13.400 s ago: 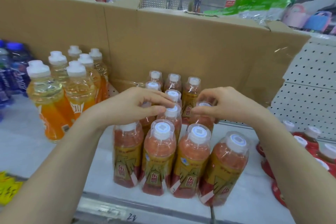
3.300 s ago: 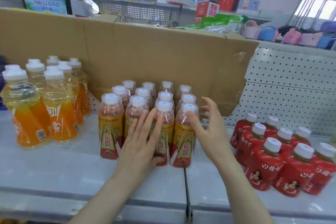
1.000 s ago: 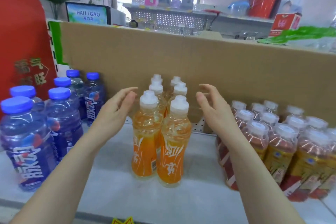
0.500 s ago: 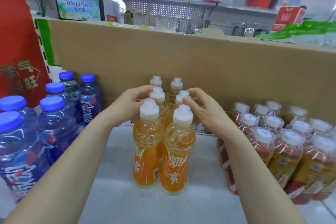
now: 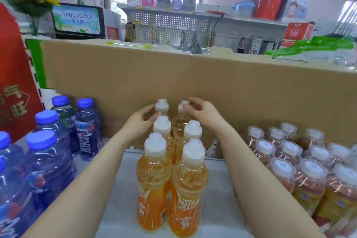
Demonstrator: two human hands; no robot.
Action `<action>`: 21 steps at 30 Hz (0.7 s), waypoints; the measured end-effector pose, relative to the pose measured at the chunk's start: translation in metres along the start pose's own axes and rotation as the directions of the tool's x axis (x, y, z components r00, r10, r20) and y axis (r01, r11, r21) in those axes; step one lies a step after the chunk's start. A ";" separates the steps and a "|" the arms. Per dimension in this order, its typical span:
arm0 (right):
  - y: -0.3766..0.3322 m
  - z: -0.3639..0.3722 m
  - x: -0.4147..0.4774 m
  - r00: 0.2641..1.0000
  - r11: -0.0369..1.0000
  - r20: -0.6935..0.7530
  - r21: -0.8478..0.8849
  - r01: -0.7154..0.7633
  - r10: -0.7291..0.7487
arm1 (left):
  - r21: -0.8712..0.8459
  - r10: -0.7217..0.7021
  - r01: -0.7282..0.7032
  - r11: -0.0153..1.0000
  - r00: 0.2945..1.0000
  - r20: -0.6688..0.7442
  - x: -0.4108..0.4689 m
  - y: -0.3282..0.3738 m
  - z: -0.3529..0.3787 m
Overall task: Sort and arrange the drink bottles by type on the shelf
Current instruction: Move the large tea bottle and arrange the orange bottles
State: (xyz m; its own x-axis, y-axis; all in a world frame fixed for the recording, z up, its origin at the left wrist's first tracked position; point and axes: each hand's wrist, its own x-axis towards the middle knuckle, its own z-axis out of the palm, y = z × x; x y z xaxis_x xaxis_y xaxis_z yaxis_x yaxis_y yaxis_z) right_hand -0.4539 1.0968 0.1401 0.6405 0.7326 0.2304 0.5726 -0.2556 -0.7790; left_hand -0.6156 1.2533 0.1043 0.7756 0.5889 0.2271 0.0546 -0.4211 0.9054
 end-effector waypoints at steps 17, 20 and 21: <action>0.018 0.000 -0.089 0.975 0.952 -0.212 0.306 0.007 0.061 | -0.279 -0.094 0.093 0.956 0.996 0.011 -0.061 -0.005 0.003; 0.023 0.026 -0.168 0.987 0.932 -0.156 0.352 0.090 -0.036 | -0.310 -0.081 0.115 0.944 0.990 0.118 -0.120 -0.020 0.011; 0.024 0.035 -0.187 0.992 0.937 -0.104 0.336 0.100 -0.069 | -0.271 -0.058 0.099 0.957 0.986 0.155 -0.137 -0.025 0.016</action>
State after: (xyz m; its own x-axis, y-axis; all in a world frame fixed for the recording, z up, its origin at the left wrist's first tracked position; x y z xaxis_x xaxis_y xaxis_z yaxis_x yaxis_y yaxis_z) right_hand -0.5780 0.9752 0.0579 0.6492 0.6788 0.3430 0.4286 0.0461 -0.9023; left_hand -0.7132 1.1721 0.0449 0.8593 0.4981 0.1160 -0.0417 -0.1579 0.9866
